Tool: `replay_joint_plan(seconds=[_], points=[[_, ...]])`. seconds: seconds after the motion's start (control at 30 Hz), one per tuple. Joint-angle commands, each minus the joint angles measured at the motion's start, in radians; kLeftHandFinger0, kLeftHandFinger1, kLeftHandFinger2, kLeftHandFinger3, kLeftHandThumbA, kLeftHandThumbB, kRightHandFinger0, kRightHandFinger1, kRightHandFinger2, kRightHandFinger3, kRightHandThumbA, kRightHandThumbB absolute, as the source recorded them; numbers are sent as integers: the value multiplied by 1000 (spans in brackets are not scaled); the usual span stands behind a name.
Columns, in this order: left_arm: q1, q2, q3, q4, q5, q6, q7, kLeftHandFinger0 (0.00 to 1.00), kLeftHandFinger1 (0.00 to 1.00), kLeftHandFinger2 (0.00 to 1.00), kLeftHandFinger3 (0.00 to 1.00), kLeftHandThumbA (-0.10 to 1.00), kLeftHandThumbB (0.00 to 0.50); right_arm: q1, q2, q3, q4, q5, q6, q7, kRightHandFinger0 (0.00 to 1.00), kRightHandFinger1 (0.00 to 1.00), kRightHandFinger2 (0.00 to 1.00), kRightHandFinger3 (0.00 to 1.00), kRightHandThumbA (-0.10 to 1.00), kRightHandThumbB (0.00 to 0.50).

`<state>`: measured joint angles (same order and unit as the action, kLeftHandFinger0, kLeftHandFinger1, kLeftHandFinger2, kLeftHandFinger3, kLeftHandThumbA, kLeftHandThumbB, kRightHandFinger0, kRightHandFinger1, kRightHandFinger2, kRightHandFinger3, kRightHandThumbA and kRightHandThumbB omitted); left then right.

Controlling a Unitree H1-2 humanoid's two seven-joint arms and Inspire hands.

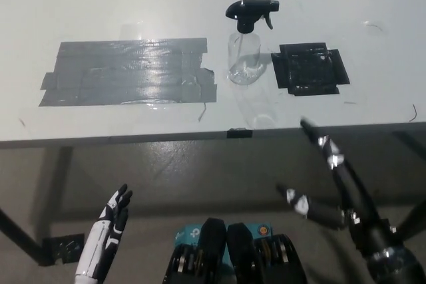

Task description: The robot grabs the black lid of the spray bottle on the desk and places it on the black area of the desk

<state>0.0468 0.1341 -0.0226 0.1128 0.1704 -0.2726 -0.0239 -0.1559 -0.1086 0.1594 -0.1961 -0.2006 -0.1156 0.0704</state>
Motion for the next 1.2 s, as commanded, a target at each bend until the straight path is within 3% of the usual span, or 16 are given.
replay_joint_plan(seconds=[0.0, 0.03, 0.07, 0.27, 0.37, 0.5, 0.57, 0.6, 0.83, 1.07, 1.17], points=[[-10, 12, -1, -24, 25, -33, 16, 1000, 1000, 1000, 1000, 1000, 215, -141, 65, -19, -22, -67, 37, -57, 1000, 1000, 1000, 1000, 740, 297], [-11, 12, -1, -24, 25, -33, 16, 1000, 1000, 1000, 1000, 1000, 209, -145, 69, -22, -20, -70, 38, -56, 1000, 1000, 1000, 1000, 739, 273], [-10, 13, 0, -29, 25, -29, 14, 1000, 1000, 1000, 1000, 1000, 207, -190, 87, -23, 8, -75, 56, -59, 1000, 1000, 1000, 1000, 743, 287], [-13, 18, 8, -21, 22, -43, 19, 1000, 1000, 1000, 1000, 1000, 210, -355, 118, -39, 138, -119, 97, -82, 1000, 1000, 1000, 1000, 762, 242], [2, 23, 17, -43, 7, -28, 11, 1000, 1000, 1000, 1000, 1000, 190, -441, 124, -44, 222, -123, 110, -94, 1000, 1000, 1000, 1000, 800, 260], [-3, 25, 12, -42, 33, -31, 16, 1000, 1000, 1000, 1000, 1000, 180, -535, 99, -56, 328, -110, 129, -82, 1000, 1000, 1000, 1000, 744, 264], [-2, 29, 8, -48, 40, -25, 13, 1000, 1000, 1000, 1000, 1000, 182, -603, 70, -43, 389, -141, 171, -65, 1000, 1000, 1000, 1000, 718, 285], [-2, 28, 9, -50, 36, -24, 10, 1000, 1000, 1000, 1000, 1000, 176, -638, 46, -20, 410, -182, 196, -52, 1000, 1000, 1000, 1000, 766, 303], [-14, 22, 12, -60, 36, -14, 11, 1000, 1000, 1000, 1000, 1000, 165, -901, -85, 83, 613, -243, 232, 63, 1000, 1000, 1000, 1000, 832, 484], [-32, 28, 8, -64, 36, -11, 1, 1000, 1000, 1000, 1000, 1000, 157, -1140, -172, 200, 807, -238, 275, 298, 1000, 1000, 1000, 1000, 923, 500], [-42, 32, 7, -58, 41, -18, 1, 1000, 1000, 1000, 1000, 1000, 158, -1236, -189, 249, 896, -242, 288, 391, 1000, 1000, 1000, 1000, 898, 500]])
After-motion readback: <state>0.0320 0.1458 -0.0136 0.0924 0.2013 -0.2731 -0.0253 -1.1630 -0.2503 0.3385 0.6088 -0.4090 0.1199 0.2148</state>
